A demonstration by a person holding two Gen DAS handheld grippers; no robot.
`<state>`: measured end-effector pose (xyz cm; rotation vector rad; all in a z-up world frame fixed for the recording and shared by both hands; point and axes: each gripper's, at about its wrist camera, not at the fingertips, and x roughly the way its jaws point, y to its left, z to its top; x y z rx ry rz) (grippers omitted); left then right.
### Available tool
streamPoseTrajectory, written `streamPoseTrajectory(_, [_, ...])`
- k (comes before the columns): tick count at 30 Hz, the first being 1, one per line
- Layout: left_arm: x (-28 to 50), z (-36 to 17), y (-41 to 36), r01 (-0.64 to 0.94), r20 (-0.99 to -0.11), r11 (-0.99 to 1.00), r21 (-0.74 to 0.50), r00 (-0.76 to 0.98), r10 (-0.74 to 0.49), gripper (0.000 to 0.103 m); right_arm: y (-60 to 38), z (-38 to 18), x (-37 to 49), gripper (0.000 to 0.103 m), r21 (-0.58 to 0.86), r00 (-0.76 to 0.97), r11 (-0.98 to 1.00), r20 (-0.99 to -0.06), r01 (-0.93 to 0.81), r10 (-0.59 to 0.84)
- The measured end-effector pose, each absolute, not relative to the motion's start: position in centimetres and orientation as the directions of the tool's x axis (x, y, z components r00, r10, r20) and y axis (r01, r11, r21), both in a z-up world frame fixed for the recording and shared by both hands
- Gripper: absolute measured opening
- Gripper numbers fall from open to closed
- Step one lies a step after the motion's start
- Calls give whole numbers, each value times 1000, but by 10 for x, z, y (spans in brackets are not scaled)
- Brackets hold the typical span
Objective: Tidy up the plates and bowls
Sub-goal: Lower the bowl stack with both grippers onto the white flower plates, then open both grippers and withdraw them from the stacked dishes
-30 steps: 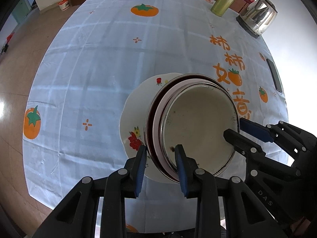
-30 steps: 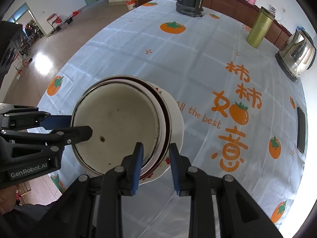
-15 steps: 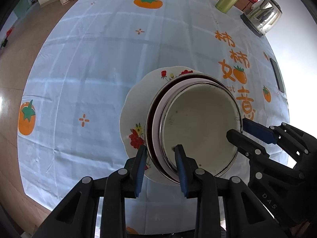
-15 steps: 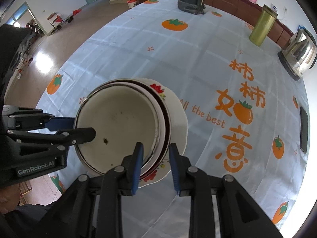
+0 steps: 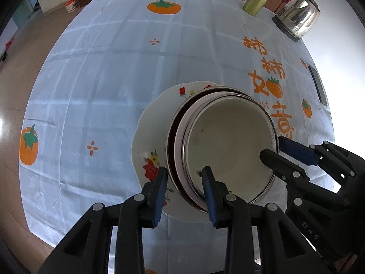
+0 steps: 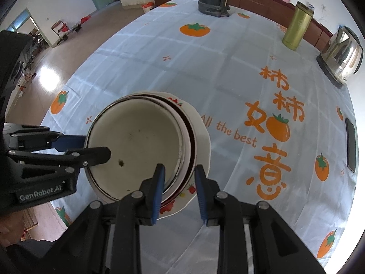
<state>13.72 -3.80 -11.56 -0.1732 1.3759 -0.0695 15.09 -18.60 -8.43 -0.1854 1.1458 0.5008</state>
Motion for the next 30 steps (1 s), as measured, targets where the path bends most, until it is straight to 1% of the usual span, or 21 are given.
streamPoseTrajectory(4, [137, -115, -38, -56, -968, 985, -166, 199, -152, 35, -186, -85, 151, 29, 118, 323, 876, -900, -468, 294])
streamPoseTrajectory(7, [135, -109, -39, -48, -969, 990, -131, 219, -118, 36, -187, -85, 149, 30, 118, 330, 875, -896, -470, 298])
streamPoseTrajectory(9, [132, -102, -40, -42, -965, 992, -115, 243, -102, 37, -188, -83, 147, 42, 125, 340, 873, -888, -472, 311])
streamPoseTrajectory(10, [131, -98, -40, -41, -962, 993, -108, 256, -94, 37, -189, -79, 145, 51, 123, 356, 875, -880, -469, 315])
streamPoseTrajectory(11, [129, -94, -40, -38, -959, 994, -100, 270, -87, 37, -190, -75, 142, 56, 111, 379, 877, -871, -467, 311])
streamPoseTrajectory(17, [115, -55, -45, -7, -909, 999, -40, 415, -33, 38, -202, -40, 125, 65, 75, 513, 893, -795, -444, 322])
streamPoseTrajectory(21, [104, -25, -53, 6, -842, 1000, 24, 539, 17, 38, -214, -10, 112, 71, 46, 633, 913, -706, -405, 317])
streamPoseTrajectory(23, [100, -14, -56, 5, -807, 998, 60, 589, 46, 39, -221, 5, 102, 77, 23, 701, 925, -645, -379, 304])
streamPoseTrajectory(24, [97, -6, -58, 6, -783, 997, 76, 619, 56, 40, -223, 12, 98, 78, 12, 731, 930, -614, -367, 296])
streamPoseTrajectory(25, [95, -1, -58, 5, -770, 997, 82, 635, 60, 48, -227, 20, 92, 82, 2, 765, 937, -577, -351, 287])
streamPoseTrajectory(26, [92, 5, -59, 2, -750, 996, 87, 658, 64, 52, -230, 26, 88, 85, -2, 785, 940, -551, -341, 283])
streamPoseTrajectory(27, [90, 9, -59, 0, -736, 996, 88, 674, 65, 59, -233, 32, 86, 85, -2, 799, 943, -532, -333, 280])
streamPoseTrajectory(30, [82, 25, -61, -2, -687, 996, 92, 724, 65, 60, -238, 44, 80, 86, 0, 828, 949, -489, -317, 276])
